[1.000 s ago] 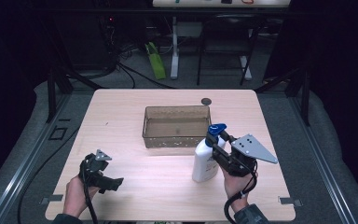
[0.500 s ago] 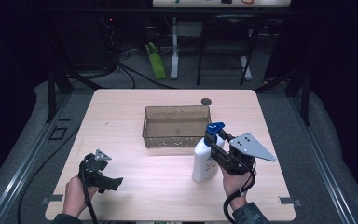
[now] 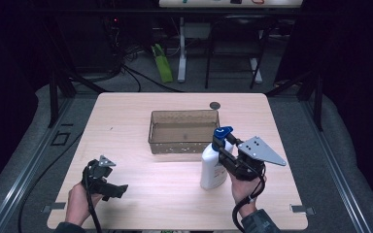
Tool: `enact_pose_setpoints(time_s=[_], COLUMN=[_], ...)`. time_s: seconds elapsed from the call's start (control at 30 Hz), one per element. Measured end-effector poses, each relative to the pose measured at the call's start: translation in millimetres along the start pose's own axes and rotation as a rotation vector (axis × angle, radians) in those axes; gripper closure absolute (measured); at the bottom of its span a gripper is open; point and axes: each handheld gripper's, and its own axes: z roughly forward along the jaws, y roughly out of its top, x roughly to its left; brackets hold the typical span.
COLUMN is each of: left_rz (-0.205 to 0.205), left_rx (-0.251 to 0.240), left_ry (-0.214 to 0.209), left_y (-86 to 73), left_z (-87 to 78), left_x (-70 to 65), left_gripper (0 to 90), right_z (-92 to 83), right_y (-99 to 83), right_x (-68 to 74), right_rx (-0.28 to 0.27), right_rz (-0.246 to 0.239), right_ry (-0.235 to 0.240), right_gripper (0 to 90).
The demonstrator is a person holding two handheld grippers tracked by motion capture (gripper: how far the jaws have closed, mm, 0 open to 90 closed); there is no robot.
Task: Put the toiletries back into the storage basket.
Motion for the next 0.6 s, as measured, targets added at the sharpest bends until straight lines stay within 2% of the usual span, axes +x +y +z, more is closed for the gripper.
enact_pose_setpoints(time_s=[0.6], left_rz=[0.002], left_rx=[0.000], left_ry=[-0.001], left_y=[0.1], left_z=[-0.3], left_x=[0.0], left_gripper=[0.0], right_z=[-3.0], right_y=[12.8], right_x=[0.1], right_rx=[-0.028], right_rz=[-0.002], right_ry=[-0.006], right_gripper=[59.5])
